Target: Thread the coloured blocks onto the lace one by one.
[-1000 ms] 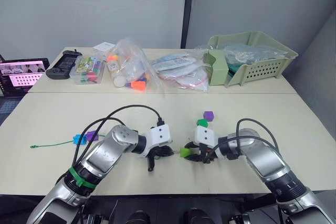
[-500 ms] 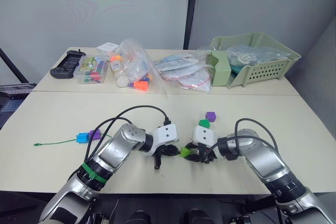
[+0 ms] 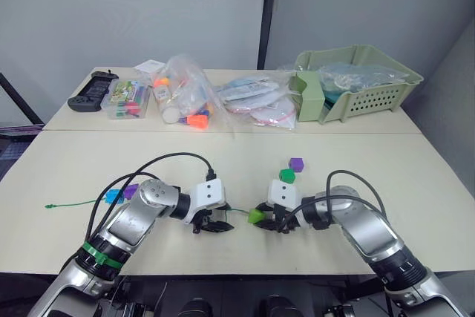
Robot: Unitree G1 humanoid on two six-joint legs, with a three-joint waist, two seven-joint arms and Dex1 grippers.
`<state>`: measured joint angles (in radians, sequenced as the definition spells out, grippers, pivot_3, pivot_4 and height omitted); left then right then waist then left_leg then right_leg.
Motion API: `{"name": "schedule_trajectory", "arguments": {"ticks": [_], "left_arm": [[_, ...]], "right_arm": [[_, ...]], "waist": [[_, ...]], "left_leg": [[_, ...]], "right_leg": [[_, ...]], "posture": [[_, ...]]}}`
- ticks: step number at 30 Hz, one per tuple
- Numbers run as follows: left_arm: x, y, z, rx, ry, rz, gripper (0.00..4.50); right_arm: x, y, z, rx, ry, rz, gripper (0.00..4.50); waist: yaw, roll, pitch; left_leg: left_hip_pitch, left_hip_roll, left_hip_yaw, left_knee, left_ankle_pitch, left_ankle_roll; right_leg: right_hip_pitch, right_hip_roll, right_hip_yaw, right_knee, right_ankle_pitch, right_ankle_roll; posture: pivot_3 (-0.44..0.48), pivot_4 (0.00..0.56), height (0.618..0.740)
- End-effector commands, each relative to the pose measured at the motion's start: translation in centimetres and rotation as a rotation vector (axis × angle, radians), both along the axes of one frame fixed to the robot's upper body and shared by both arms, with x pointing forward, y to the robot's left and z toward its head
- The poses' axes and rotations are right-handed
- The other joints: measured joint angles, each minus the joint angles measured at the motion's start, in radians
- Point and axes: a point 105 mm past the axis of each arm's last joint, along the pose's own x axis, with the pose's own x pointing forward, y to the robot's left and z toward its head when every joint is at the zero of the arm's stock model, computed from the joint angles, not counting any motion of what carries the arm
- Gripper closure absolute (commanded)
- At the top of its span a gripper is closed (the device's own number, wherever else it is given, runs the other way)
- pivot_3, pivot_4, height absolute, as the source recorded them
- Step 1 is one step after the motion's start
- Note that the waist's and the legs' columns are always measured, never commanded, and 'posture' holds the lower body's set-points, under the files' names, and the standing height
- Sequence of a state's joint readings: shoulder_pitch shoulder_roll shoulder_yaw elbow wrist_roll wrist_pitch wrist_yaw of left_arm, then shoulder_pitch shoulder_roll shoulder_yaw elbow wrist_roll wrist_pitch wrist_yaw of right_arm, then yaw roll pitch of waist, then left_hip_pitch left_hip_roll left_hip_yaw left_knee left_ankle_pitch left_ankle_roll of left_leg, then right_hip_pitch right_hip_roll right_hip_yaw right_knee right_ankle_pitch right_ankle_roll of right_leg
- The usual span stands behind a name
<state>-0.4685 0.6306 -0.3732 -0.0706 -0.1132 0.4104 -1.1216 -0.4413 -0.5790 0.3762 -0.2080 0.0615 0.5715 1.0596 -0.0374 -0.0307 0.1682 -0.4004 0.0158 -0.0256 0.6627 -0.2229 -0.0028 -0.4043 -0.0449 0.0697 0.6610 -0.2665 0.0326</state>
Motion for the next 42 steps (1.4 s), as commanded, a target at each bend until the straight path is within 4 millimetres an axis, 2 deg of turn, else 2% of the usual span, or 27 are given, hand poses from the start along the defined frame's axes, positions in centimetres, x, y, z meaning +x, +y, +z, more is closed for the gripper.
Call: {"name": "schedule_trajectory", "arguments": {"ticks": [1, 2, 5, 6, 9, 10, 23, 33, 39, 42], "left_arm": [[0.3, -0.1, -0.3, -0.014, -0.007, 0.023, 1.87], [0.5, -0.2, -0.3, -0.022, -0.013, 0.027, 2.29], [0.4, -0.5, -0.1, -0.04, -0.02, 0.008, 2.92], [0.4, -0.7, 0.3, -0.055, -0.024, -0.002, 3.38], [0.4, -0.8, 0.8, -0.07, -0.028, -0.015, 4.28], [0.4, -0.8, 0.8, -0.068, -0.029, -0.018, 4.43], [-0.3, -2.2, 1.5, -0.061, -0.047, -0.092, 4.43], [-0.3, -5.5, 1.1, -0.049, -0.05, -0.173, 4.43], [0.2, -4.8, 1.1, -0.03, -0.04, -0.133, 4.43], [0.0, -4.3, 1.3, -0.031, -0.028, -0.136, 3.59]], "right_arm": [[-0.5, 0.3, 0.5, 0.008, -0.008, 0.025, 3.13], [-0.6, 0.2, 0.5, 0.005, -0.007, 0.026, 3.13], [-0.6, 0.2, 0.5, -0.001, -0.008, 0.028, 3.13], [-0.5, 0.1, 0.5, -0.005, -0.009, 0.027, 3.13], [-0.5, 0.0, 0.5, -0.009, -0.01, 0.025, 3.13], [-0.5, 0.0, 0.5, -0.009, -0.01, 0.026, 3.13], [-0.7, 0.1, 0.4, -0.012, -0.004, 0.022, 3.13], [-0.8, 0.1, 0.2, -0.014, -0.002, 0.011, 3.13], [-0.8, 0.1, 0.3, -0.014, -0.001, 0.004, 3.13], [-0.8, 0.0, 0.2, -0.015, 0.0, 0.001, 3.13]], "waist": [[0.002, 0.0, 0.0], [0.002, 0.0, 0.0], [0.004, 0.0, 0.0], [0.004, 0.0, 0.0], [0.004, 0.0, 0.0], [0.004, 0.0, 0.0], [0.004, 0.0, 0.0], [0.014, 0.0, 0.0], [0.02, 0.0, 0.0], [0.02, 0.0, 0.0]], "left_leg": [[0.0, 0.0, 0.0, 0.0, 0.0, 0.0], [0.0, 0.0, 0.0, 0.0, 0.0, 0.0], [0.0, 0.0, 0.0, 0.0, 0.0, 0.0], [0.0, 0.0, 0.0, 0.0, 0.0, 0.0], [-0.001, 0.0, 0.0, 0.0, 0.0, 0.0], [-0.001, 0.0, 0.0, 0.0, 0.0, 0.0], [-0.002, 0.0, 0.0, 0.0, 0.0, 0.0], [-0.002, 0.0, 0.0, 0.001, 0.0, 0.0], [-0.002, 0.0, 0.0, 0.002, 0.0, 0.0], [-0.002, 0.0, 0.0, 0.002, 0.0, 0.0]], "right_leg": [[0.0, 0.0, 0.0, 0.0, 0.0, 0.0], [0.0, 0.0, 0.0, -0.001, 0.0, 0.0], [0.0, 0.0, 0.0, -0.001, 0.0, 0.0], [0.0, 0.0, 0.0, 0.0, 0.0, 0.0], [0.0, 0.0, 0.0, 0.0, 0.0, 0.0], [0.0, 0.0, 0.0, -0.001, 0.0, 0.0], [-0.001, 0.0, 0.0, -0.001, 0.0, 0.0], [0.0, 0.0, 0.0, -0.003, 0.0, 0.0], [0.001, 0.0, 0.0, -0.004, 0.0, 0.0], [0.0, 0.0, 0.0, -0.003, 0.0, 0.0]], "posture": [[0.0, 0.15, 0.74], [0.0, 0.15, 0.74], [0.0, 0.15, 0.74], [0.0, 0.15, 0.74], [0.0, 0.15, 0.74], [0.0, 0.15, 0.74], [0.0, 0.15, 0.74], [0.0, 0.15, 0.74], [0.0, 0.15, 0.74], [0.0, 0.15, 0.74]]}}
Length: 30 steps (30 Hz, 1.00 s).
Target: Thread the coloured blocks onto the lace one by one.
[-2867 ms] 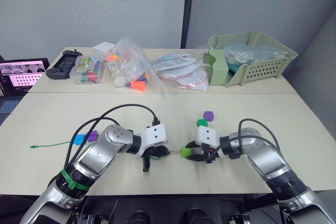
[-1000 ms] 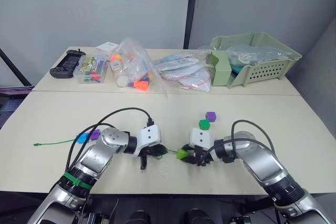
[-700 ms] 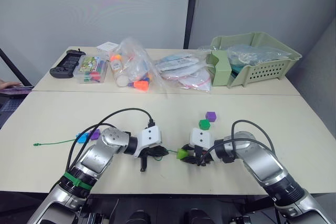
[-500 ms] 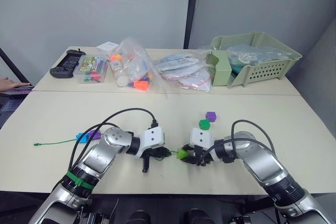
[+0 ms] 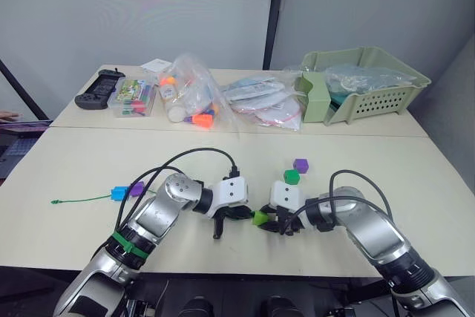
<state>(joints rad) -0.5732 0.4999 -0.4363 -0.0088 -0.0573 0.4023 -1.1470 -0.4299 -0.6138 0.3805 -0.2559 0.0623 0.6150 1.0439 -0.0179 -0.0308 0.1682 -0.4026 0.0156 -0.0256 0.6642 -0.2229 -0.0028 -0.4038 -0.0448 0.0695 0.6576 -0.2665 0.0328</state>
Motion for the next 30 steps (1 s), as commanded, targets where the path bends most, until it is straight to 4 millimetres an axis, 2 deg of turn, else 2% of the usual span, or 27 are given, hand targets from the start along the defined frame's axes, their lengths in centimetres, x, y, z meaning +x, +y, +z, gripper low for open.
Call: {"name": "schedule_trajectory", "arguments": {"ticks": [1, 7, 9, 15, 19, 23, 26, 30], "left_arm": [[-0.6, 0.0, 0.6, -0.004, -0.006, -0.036, 3.3], [-0.8, 0.5, 1.2, 0.016, -0.032, -0.06, 1.3], [-0.9, 0.4, 1.3, 0.019, -0.03, -0.067, 0.68], [-0.3, -0.3, 1.8, 0.041, -0.071, -0.075, 0.66], [0.1, -1.0, 2.1, 0.07, -0.099, -0.092, 0.66], [-0.1, -2.3, 1.7, 0.091, -0.096, -0.135, 0.66], [-0.3, -2.6, 1.0, 0.118, -0.08, -0.159, 0.66], [0.1, -2.1, -0.5, 0.189, -0.077, -0.156, 0.66]], "right_arm": [[-0.5, 0.6, 0.2, 0.018, 0.002, 0.023, 3.13], [-0.4, 0.9, 0.6, 0.047, 0.0, 0.011, 3.13], [-0.3, 0.9, 1.0, 0.056, -0.011, 0.006, 2.09], [-0.2, 0.2, 2.3, 0.076, -0.033, -0.027, 0.03], [-0.6, -1.3, 3.1, 0.079, -0.04, -0.066, 0.01], [-0.9, -3.4, 3.0, 0.065, -0.037, -0.136, 0.01], [-1.1, -4.0, 2.6, 0.059, -0.033, -0.157, 0.01], [-1.2, -4.0, 2.4, 0.059, -0.035, -0.169, 0.01]], "waist": [[0.0, 0.0, 0.0], [-0.002, 0.0, 0.0], [-0.001, 0.0, 0.0], [0.004, 0.0, 0.0], [0.007, 0.0, 0.0], [0.005, 0.0, 0.0], [-0.001, 0.0, 0.0], [-0.003, 0.0, 0.0]], "left_leg": [[0.0, 0.0, 0.0, 0.0, 0.0, 0.0], [-0.001, 0.0, 0.0, 0.0, 0.0, 0.0], [-0.001, 0.0, 0.0, 0.0, 0.0, 0.0], [-0.002, 0.0, 0.0, 0.0, 0.0, 0.0], [-0.003, -0.001, -0.001, 0.001, 0.0, 0.0], [-0.003, -0.001, -0.001, 0.001, 0.0, 0.0], [-0.003, 0.0, 0.0, 0.001, 0.0, 0.0], [-0.003, 0.0, 0.0, 0.001, 0.0, 0.0]], "right_leg": [[0.0, 0.0, 0.0, 0.0, 0.0, 0.0], [-0.001, 0.0, 0.0, 0.0, 0.0, 0.0], [-0.001, 0.0, 0.0, 0.0, 0.0, 0.0], [-0.002, 0.0, 0.0, 0.0, 0.0, 0.0], [-0.001, 0.0, -0.001, -0.001, 0.0, 0.0], [-0.001, 0.0, 0.0, -0.001, 0.0, 0.0], [-0.001, 0.0, 0.0, -0.001, 0.0, 0.0], [-0.002, 0.001, 0.0, 0.0, 0.0, 0.0]], "posture": [[0.0, 0.15, 0.74], [0.0, 0.15, 0.74], [0.0, 0.15, 0.74], [0.0, 0.15, 0.74], [0.0, 0.15, 0.74], [0.0, 0.15, 0.74], [0.0, 0.15, 0.74], [0.0, 0.15, 0.74]]}}
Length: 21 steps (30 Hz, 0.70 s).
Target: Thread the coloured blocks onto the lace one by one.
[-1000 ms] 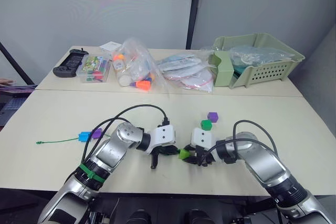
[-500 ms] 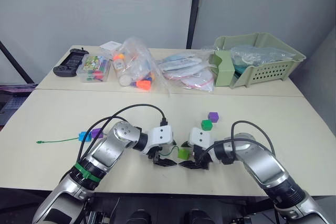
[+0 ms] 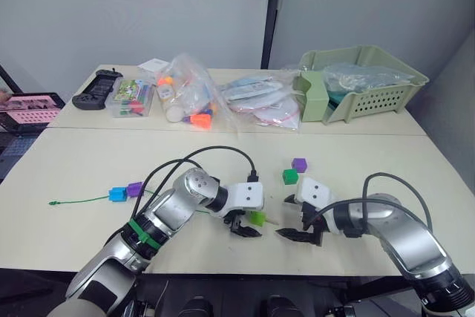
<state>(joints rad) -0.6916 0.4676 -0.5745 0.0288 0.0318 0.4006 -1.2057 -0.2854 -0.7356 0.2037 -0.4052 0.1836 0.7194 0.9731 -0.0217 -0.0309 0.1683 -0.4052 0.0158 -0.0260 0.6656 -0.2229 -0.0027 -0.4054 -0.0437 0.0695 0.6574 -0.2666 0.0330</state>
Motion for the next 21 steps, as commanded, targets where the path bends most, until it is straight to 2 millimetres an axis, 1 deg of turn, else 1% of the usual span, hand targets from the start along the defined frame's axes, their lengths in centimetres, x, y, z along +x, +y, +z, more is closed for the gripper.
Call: {"name": "schedule_trajectory", "arguments": {"ticks": [1, 3, 6, 8, 10, 11, 16, 21], "left_arm": [[0.5, 0.3, -0.4, 0.043, -0.036, -0.011, 0.66], [0.6, 0.3, -0.7, 0.049, -0.019, -0.004, 0.66], [0.5, 0.2, -1.0, 0.06, -0.018, -0.018, 1.49], [0.4, 0.3, -1.2, 0.071, -0.011, -0.019, 2.14], [0.4, 0.6, -1.5, 0.089, -0.016, -0.023, 2.9], [0.4, 0.7, -1.6, 0.095, -0.016, -0.025, 3.12], [0.3, 0.9, -1.6, 0.097, -0.016, -0.025, 3.16], [0.2, 0.7, -1.4, 0.088, -0.016, -0.027, 3.16]], "right_arm": [[-0.2, 0.3, 1.1, 0.02, -0.047, 0.01, 0.01], [-0.2, 0.4, 1.1, 0.021, -0.047, 0.01, 0.01], [-0.3, 0.5, 1.1, 0.023, -0.046, 0.011, 0.0], [-0.3, 0.6, 1.0, 0.022, -0.044, 0.012, 0.0], [-0.4, 0.7, 0.9, 0.022, -0.04, 0.017, 0.0], [-0.4, 0.8, 0.9, 0.021, -0.039, 0.019, 0.0], [-0.5, 0.9, 0.6, 0.017, -0.028, 0.032, 0.0], [-0.5, 1.3, -0.3, 0.022, -0.01, 0.036, 0.0]], "waist": [[0.002, 0.0, 0.0], [0.004, 0.0, 0.0], [0.006, 0.0, 0.0], [0.006, 0.0, 0.0], [0.007, 0.0, 0.0], [0.007, 0.0, 0.0], [0.007, 0.0, 0.0], [0.007, 0.0, 0.0]], "left_leg": [[0.0, 0.0, 0.0, 0.0, 0.0, 0.0], [0.0, 0.0, 0.0, 0.0, 0.0, 0.0], [0.0, 0.0, 0.0, 0.0, 0.0, 0.0], [0.001, 0.0, 0.0, 0.0, 0.0, 0.0], [0.0, 0.0, 0.0, 0.001, 0.0, 0.0], [0.0, 0.0, 0.0, 0.001, 0.0, 0.0], [0.001, 0.0, 0.0, 0.001, 0.0, 0.0], [0.001, 0.0, 0.0, 0.001, 0.0, 0.0]], "right_leg": [[0.0, 0.0, 0.0, 0.0, 0.0, 0.0], [0.001, 0.0, 0.0, 0.0, 0.0, 0.0], [0.001, 0.0, 0.0, 0.0, 0.0, 0.0], [0.001, 0.0, 0.0, 0.0, 0.0, 0.0], [0.002, 0.0, 0.0, 0.0, 0.0, 0.0], [0.002, 0.0, 0.0, 0.0, 0.0, 0.0], [0.002, 0.0, 0.0, 0.0, 0.0, 0.0], [0.002, 0.0, 0.0, 0.0, 0.0, 0.0]], "posture": [[0.0, 0.15, 0.74], [0.0, 0.15, 0.74], [0.0, 0.15, 0.74], [0.0, 0.15, 0.74], [0.0, 0.15, 0.74], [0.0, 0.15, 0.74], [0.0, 0.15, 0.74], [0.0, 0.15, 0.74]]}}
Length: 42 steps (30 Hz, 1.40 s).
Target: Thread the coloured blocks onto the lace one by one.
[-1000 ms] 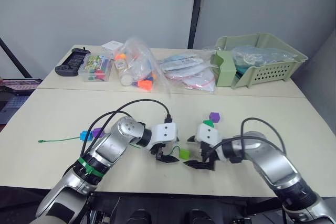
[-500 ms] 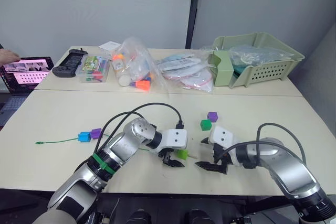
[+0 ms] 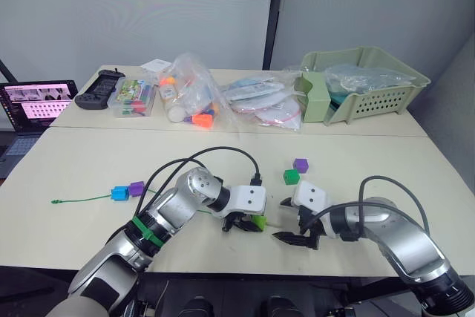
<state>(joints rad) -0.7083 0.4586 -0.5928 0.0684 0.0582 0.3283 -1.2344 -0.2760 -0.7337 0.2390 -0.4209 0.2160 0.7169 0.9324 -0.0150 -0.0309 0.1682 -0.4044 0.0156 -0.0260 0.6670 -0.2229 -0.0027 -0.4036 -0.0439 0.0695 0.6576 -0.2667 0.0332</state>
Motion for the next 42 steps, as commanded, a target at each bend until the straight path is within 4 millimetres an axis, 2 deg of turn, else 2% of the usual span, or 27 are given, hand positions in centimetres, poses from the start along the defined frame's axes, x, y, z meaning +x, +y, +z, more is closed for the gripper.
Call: {"name": "schedule_trajectory", "arguments": {"ticks": [1, 5, 10, 15, 19, 23, 29, 33, 34, 38, 40, 42], "left_arm": [[0.2, 1.0, -1.1, 0.062, 0.008, 0.034, 3.16], [0.1, 0.9, -1.1, 0.06, 0.009, 0.032, 3.16], [0.1, 1.0, -0.9, 0.057, 0.012, 0.028, 3.16], [0.0, 1.1, -0.9, 0.055, 0.02, 0.032, 3.16], [0.1, 1.6, -1.1, 0.06, 0.021, 0.048, 3.16], [0.5, 2.6, -1.1, 0.067, 0.015, 0.089, 3.16], [0.9, 6.2, -0.3, 0.092, -0.003, 0.177, 3.16], [1.5, 11.4, 0.6, 0.155, -0.023, 0.282, 3.16], [1.7, 13.6, 0.5, 0.191, -0.026, 0.317, 3.16], [2.3, 19.2, 0.2, 0.305, -0.053, 0.387, 3.16], [2.5, 23.0, -0.1, 0.37, -0.047, 0.459, 3.16], [2.5, 24.9, -0.1, 0.407, -0.058, 0.472, 3.16]], "right_arm": [[0.0, 0.5, -0.1, 0.004, -0.015, 0.023, 0.0], [0.1, 0.4, -0.8, -0.008, -0.008, 0.033, 1.17], [0.3, 0.0, -1.5, -0.023, 0.0, 0.036, 2.89], [0.4, 0.0, -1.4, -0.021, -0.007, 0.042, 4.5], [0.3, 0.1, -1.3, -0.025, -0.019, 0.06, 4.5], [0.5, 0.3, -0.3, -0.036, -0.056, 0.098, 4.5], [0.3, -0.2, 1.4, -0.073, -0.087, 0.14, 4.5], [0.6, -1.2, 2.0, -0.093, -0.105, 0.116, 4.5], [0.6, -1.4, 1.9, -0.094, -0.103, 0.111, 4.5], [0.4, -1.6, 1.6, -0.093, -0.097, 0.108, 4.5], [0.1, -1.4, 1.5, -0.091, -0.092, 0.117, 4.5], [0.1, -1.4, 1.4, -0.091, -0.091, 0.119, 4.5]], "waist": [[0.0, 0.0, 0.0], [-0.001, 0.0, 0.0], [-0.002, 0.0, 0.0], [-0.002, 0.0, 0.0], [-0.003, 0.0, 0.0], [-0.008, 0.0, 0.0], [-0.023, 0.0, 0.0], [-0.032, 0.0, 0.0], [-0.032, 0.0, 0.0], [-0.029, 0.0, 0.0], [-0.028, 0.001, 0.0], [-0.031, 0.001, -0.001]], "left_leg": [[0.0, 0.0, 0.0, 0.0, 0.0, 0.0], [0.0, 0.0, 0.0, 0.0, 0.0, 0.0], [0.0, 0.0, 0.0, 0.0, 0.0, 0.0], [0.0, 0.0, 0.0, 0.0, 0.0, 0.0], [0.0, 0.0, 0.0, 0.0, 0.0, 0.0], [0.0, 0.0, 0.0, 0.0, 0.0, 0.0], [0.001, 0.001, 0.0, 0.0, 0.0, 0.0], [0.001, 0.002, 0.0, -0.001, 0.0, 0.0], [0.002, 0.002, 0.0, -0.002, 0.0, 0.0], [0.005, 0.002, 0.001, -0.004, 0.0, 0.0], [0.005, 0.002, 0.002, -0.004, 0.0, 0.0], [0.006, 0.002, 0.003, -0.004, 0.0, 0.0]], "right_leg": [[0.0, 0.0, 0.0, 0.0, 0.0, 0.0], [0.0, 0.0, 0.0, 0.0, 0.0, 0.0], [0.0, 0.0, 0.0, 0.0, 0.0, 0.0], [0.0, 0.0, 0.0, 0.0, 0.0, 0.0], [0.0, 0.0, 0.0, 0.0, 0.0, 0.0], [0.0, 0.0, 0.0, 0.001, 0.0, 0.0], [-0.001, 0.001, 0.0, 0.001, 0.0, 0.0], [-0.001, 0.001, 0.0, 0.002, 0.0, 0.0], [-0.001, 0.001, 0.0, 0.003, 0.0, 0.0], [-0.001, 0.001, 0.0, 0.003, -0.001, -0.001], [0.0, 0.0, 0.0, 0.003, -0.001, -0.001], [0.0, 0.0, 0.0, 0.003, -0.001, -0.001]], "posture": [[0.0, 0.15, 0.74], [0.0, 0.15, 0.74], [0.0, 0.15, 0.74], [0.0, 0.15, 0.74], [0.0, 0.15, 0.74], [0.0, 0.15, 0.74], [0.0, 0.15, 0.74], [0.0, 0.15, 0.74], [0.0, 0.15, 0.74], [0.0, 0.15, 0.74], [0.0, 0.15, 0.74], [0.0, 0.15, 0.74]]}}
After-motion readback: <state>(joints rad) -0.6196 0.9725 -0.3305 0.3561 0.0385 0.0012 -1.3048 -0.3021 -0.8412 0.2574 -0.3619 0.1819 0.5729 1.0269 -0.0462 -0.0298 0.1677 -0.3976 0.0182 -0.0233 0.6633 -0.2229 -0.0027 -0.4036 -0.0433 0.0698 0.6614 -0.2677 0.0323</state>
